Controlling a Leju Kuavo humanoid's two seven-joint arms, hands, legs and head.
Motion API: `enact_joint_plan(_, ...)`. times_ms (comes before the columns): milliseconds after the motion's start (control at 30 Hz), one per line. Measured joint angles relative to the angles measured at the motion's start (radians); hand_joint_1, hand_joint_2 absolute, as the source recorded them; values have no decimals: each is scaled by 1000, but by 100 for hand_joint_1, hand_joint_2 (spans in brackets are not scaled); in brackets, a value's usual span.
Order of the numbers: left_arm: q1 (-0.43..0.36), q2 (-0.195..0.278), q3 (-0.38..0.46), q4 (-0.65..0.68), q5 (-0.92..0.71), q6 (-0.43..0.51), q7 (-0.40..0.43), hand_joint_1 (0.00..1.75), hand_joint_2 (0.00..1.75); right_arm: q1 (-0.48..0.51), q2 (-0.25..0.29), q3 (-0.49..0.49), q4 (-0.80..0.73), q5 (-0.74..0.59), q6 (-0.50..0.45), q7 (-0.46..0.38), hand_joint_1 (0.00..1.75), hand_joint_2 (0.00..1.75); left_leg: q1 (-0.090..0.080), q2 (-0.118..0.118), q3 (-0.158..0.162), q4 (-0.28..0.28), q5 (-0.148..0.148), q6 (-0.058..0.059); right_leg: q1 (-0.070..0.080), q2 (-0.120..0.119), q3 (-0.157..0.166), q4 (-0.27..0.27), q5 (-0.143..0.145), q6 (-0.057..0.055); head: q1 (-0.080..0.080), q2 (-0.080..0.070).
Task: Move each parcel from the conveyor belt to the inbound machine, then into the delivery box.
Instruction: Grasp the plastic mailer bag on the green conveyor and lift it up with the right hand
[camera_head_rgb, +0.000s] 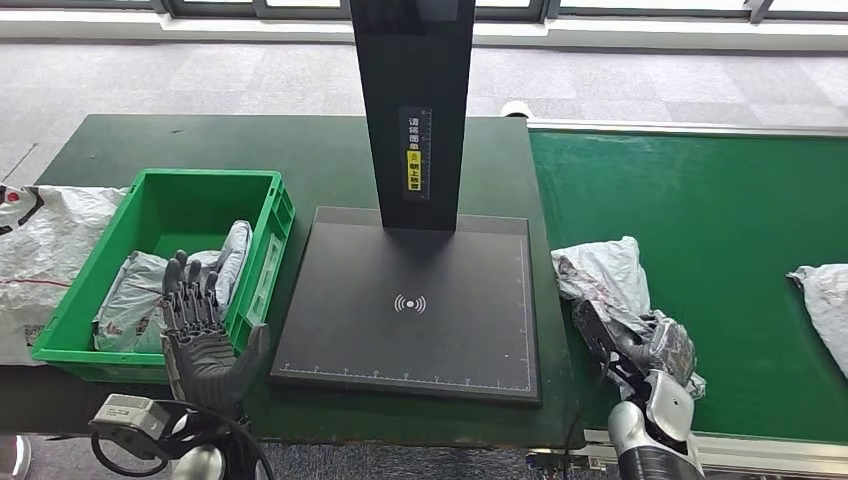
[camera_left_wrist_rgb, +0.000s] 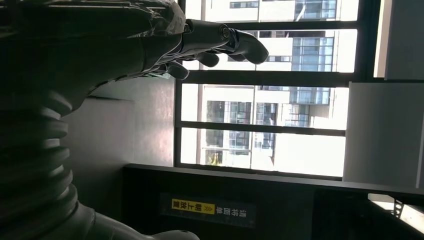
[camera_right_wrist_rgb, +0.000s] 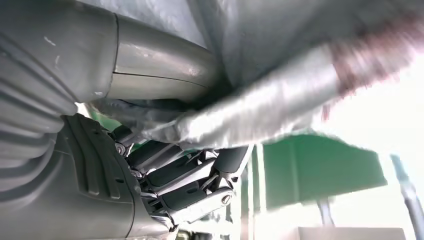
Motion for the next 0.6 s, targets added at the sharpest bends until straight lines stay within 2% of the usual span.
enact_joint_plan(167,4,-2,0,-3,-7,3,-7,0,175,54,46,41,-215,-85,-249,-243,175,175,0,0,0,0,0,0,1,0,-1,0,0,0,0,0)
enact_joint_plan(267,1,-3,0,9,-13,6,-13,0,175,73,107,57,-347,-126,-329,-440,175,175,1,2,0,0,0,-1,1,2,-2,1,0,-1,0,0)
enact_joint_plan(300,-1,-3,0,15,-15,7,-15,0,175,75,126,64,-382,-126,-340,-478,175,175,1,4,1,0,-1,-1,1,3,-2,1,0,-1,0,0)
enact_joint_plan(400,-3,-3,0,31,-17,11,-18,0,175,83,165,86,-449,-121,-346,-506,175,175,1,3,2,0,-1,-1,1,3,-1,0,-1,-1,0,0)
enact_joint_plan(600,-6,-3,0,63,-20,14,-18,0,175,109,208,88,-502,-137,-345,-571,175,175,1,2,1,0,0,0,1,2,0,0,0,0,0,0)
